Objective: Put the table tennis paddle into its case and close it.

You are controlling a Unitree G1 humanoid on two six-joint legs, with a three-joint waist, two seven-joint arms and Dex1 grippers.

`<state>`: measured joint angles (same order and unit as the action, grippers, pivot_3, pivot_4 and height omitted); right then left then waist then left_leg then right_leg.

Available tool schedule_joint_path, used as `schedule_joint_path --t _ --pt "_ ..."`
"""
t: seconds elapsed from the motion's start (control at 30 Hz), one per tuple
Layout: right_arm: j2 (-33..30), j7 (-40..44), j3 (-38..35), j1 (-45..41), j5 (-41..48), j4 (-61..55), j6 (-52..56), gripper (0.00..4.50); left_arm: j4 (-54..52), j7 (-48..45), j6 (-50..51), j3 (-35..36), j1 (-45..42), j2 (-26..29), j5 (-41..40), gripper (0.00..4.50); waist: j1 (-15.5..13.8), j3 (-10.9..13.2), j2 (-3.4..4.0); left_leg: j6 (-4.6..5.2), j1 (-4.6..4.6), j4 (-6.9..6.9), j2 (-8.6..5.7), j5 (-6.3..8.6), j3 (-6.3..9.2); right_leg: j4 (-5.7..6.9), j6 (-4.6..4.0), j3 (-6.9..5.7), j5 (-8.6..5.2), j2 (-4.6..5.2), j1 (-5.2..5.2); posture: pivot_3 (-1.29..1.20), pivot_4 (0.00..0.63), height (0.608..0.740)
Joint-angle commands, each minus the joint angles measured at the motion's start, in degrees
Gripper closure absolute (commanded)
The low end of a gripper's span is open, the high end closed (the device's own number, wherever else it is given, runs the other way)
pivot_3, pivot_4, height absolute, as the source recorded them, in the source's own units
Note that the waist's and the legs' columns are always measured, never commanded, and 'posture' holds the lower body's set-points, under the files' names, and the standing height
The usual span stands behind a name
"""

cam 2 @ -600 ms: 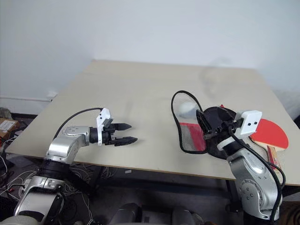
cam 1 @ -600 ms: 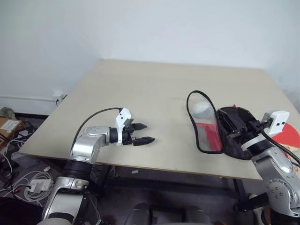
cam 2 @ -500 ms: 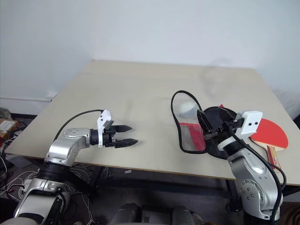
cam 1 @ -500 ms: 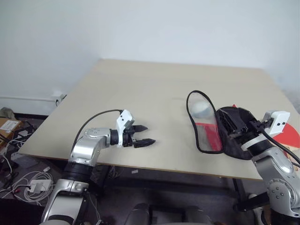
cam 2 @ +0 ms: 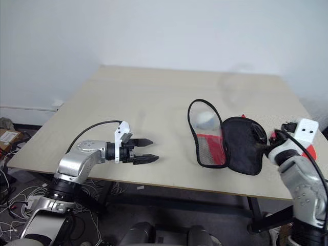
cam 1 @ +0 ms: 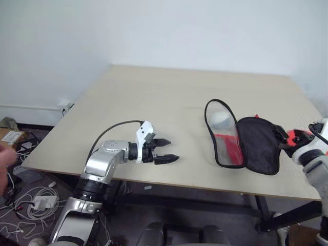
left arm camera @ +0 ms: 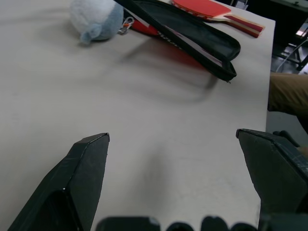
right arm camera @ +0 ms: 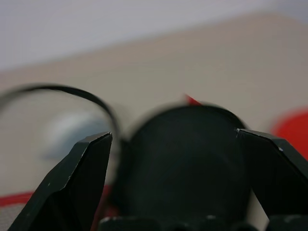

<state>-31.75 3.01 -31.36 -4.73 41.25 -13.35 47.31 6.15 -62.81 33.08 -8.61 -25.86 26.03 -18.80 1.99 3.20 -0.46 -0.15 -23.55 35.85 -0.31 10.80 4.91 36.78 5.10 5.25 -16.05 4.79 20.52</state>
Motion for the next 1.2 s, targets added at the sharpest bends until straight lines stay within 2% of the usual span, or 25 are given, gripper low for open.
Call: schedule_joint_path --t 0.03,0.17,0.3,0.6,0.77,0.9,1.13,1.2 --pt "-3.60 -2.49 -4.67 -1.17 -2.45 7.17 3.40 0.01 -1.20 0.45 -0.53 -1.29 -0.79 -1.70 -0.62 0.00 -0.16 0.01 0.01 0.00 0.00 0.00 -0.01 0.00 -0.01 0.00 0.00 0.01 0.00 0.00 0.00 0.00 0.000 0.740" --pt "-6.96 -2.51 -5.94 -1.38 -5.97 14.59 4.04 0.01 -1.51 0.46 0.11 -2.12 -1.15 -2.72 -0.94 0.00 -0.08 0.00 0.05 0.02 0.00 0.02 -0.02 -0.01 -0.10 -0.01 0.18 0.07 -0.11 0.00 0.00 0.00 0.000 0.740" --pt "-9.68 0.80 -1.67 -0.46 -12.67 22.20 -0.94 0.01 2.52 -2.57 -4.21 -3.20 -0.34 -1.08 0.88 0.00 0.71 0.00 0.21 0.03 0.02 0.02 -0.01 -0.01 -0.20 -0.01 0.25 0.15 -0.14 0.00 0.01 0.00 0.000 0.740" --pt "-8.61 5.28 -0.82 -6.42 -14.11 33.01 -2.36 0.01 11.29 -3.61 -11.42 -3.26 -2.54 -3.16 2.14 0.00 0.87 0.03 0.35 0.05 0.01 0.06 -0.03 -0.02 -0.22 -0.01 0.28 0.20 -0.12 -0.01 0.00 0.00 0.000 0.740" --pt "-8.32 6.42 0.62 -9.41 -15.43 37.31 -1.06 0.01 17.77 -5.07 -16.57 -3.20 -3.56 -3.42 3.84 0.00 1.14 -0.01 0.06 0.05 0.05 0.13 -0.02 -0.02 -0.22 -0.02 0.31 0.20 -0.09 -0.02 -0.06 0.00 0.000 0.740" --pt "-8.71 6.18 0.46 -9.43 -16.69 39.28 0.65 0.89 22.92 -6.07 -19.98 -2.69 -5.45 -3.59 4.86 0.00 1.05 -0.04 -0.28 0.05 0.06 0.15 -0.01 -0.02 -0.20 -0.02 0.28 0.19 -0.09 -0.02 -0.07 0.00 0.000 0.740" --pt "-7.89 6.70 -1.16 -9.82 -15.77 36.66 4.51 3.25 29.64 -7.53 -24.13 -2.52 -8.64 -4.50 6.31 0.00 1.06 -0.05 -0.37 0.05 0.05 0.11 0.01 -0.02 -0.14 -0.03 0.35 0.17 -0.06 -0.06 -0.07 0.00 0.000 0.740" --pt "-7.57 6.89 -1.51 -9.41 -15.18 33.56 6.24 3.38 29.92 -7.95 -24.35 -2.59 -9.08 -4.69 6.64 0.00 1.03 -0.05 -0.35 0.05 0.05 0.10 0.01 -0.02 -0.13 -0.02 0.35 0.17 -0.06 -0.06 -0.06 0.00 0.000 0.740"
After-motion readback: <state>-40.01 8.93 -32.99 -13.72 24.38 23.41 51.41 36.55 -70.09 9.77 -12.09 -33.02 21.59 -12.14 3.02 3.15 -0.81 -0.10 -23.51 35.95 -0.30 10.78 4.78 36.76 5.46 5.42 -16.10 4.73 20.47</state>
